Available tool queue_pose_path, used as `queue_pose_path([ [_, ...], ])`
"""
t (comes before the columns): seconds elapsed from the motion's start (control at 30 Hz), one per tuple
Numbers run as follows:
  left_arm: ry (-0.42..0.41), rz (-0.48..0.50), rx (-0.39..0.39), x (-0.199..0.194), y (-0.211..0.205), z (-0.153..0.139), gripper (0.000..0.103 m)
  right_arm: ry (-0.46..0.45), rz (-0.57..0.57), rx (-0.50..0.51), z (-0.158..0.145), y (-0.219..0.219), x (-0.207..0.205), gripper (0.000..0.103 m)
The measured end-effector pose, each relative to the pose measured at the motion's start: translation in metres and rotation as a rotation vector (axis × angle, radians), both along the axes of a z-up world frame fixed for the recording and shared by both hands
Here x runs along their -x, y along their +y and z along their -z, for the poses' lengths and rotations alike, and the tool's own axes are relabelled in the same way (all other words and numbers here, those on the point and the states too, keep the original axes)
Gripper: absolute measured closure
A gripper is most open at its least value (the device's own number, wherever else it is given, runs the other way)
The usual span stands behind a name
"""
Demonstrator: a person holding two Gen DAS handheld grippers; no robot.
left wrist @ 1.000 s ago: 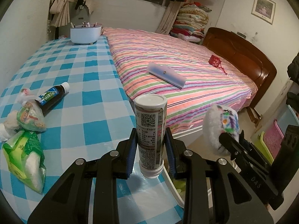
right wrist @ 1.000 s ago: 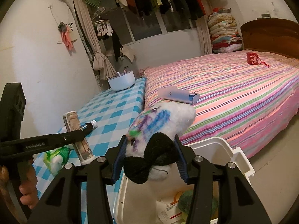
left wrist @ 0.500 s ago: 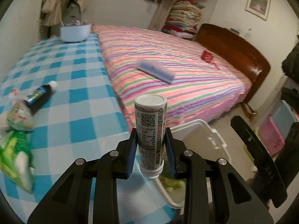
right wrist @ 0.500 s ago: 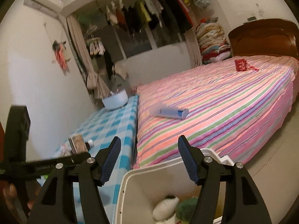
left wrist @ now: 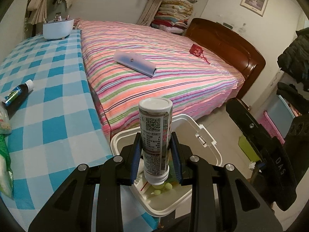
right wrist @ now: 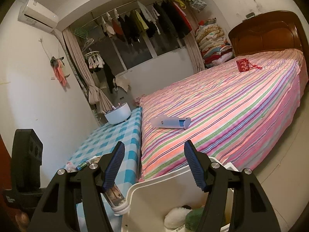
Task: Collect trash
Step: 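Lower the white tube into the bin and open the left tool, then grasp the green snack bag with the left tool while the right tool grasps the clear plastic bag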
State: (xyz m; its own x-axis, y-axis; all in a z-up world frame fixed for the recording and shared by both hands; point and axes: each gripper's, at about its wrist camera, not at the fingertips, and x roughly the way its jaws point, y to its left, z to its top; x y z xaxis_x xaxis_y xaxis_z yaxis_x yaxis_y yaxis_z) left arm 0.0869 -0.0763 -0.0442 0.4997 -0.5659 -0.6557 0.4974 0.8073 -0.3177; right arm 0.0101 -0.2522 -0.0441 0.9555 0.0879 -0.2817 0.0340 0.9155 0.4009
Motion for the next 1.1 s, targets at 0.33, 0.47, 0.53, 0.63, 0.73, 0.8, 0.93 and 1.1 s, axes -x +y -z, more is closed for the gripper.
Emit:
queue_pose_path([
  [0.33,-0.096,-0.067,0.003,0.006,0.006,-0.012,0.017,-0.007,0.011,-0.001,0.001,-0.001,0.003,0.041],
  [0.47,-0.095,-0.098,0.006,0.004,0.016,-0.015,0.017,-0.005,0.004,-0.004,0.002,-0.001,0.003,0.04],
  [0.53,-0.098,-0.126,-0.002,0.0,0.022,-0.016,0.017,-0.004,-0.001,-0.003,0.002,0.0,0.002,0.041],
  [0.63,-0.096,-0.162,-0.001,-0.005,0.034,-0.017,0.017,0.0,-0.019,0.0,0.002,0.004,-0.001,0.041],
  [0.73,-0.1,-0.197,-0.007,-0.008,0.048,-0.019,0.017,0.008,-0.036,0.0,0.003,0.009,-0.004,0.041],
  [0.8,-0.104,-0.223,-0.017,-0.01,0.058,-0.022,0.017,0.018,-0.054,0.007,0.003,0.016,-0.008,0.041],
  [0.93,-0.101,-0.283,-0.018,-0.013,0.085,-0.024,0.017,0.026,-0.091,0.017,0.004,0.031,-0.015,0.041],
  [1.1,-0.082,-0.364,0.001,-0.015,0.123,-0.025,0.017,0.044,-0.145,0.029,0.007,0.054,-0.025,0.041],
])
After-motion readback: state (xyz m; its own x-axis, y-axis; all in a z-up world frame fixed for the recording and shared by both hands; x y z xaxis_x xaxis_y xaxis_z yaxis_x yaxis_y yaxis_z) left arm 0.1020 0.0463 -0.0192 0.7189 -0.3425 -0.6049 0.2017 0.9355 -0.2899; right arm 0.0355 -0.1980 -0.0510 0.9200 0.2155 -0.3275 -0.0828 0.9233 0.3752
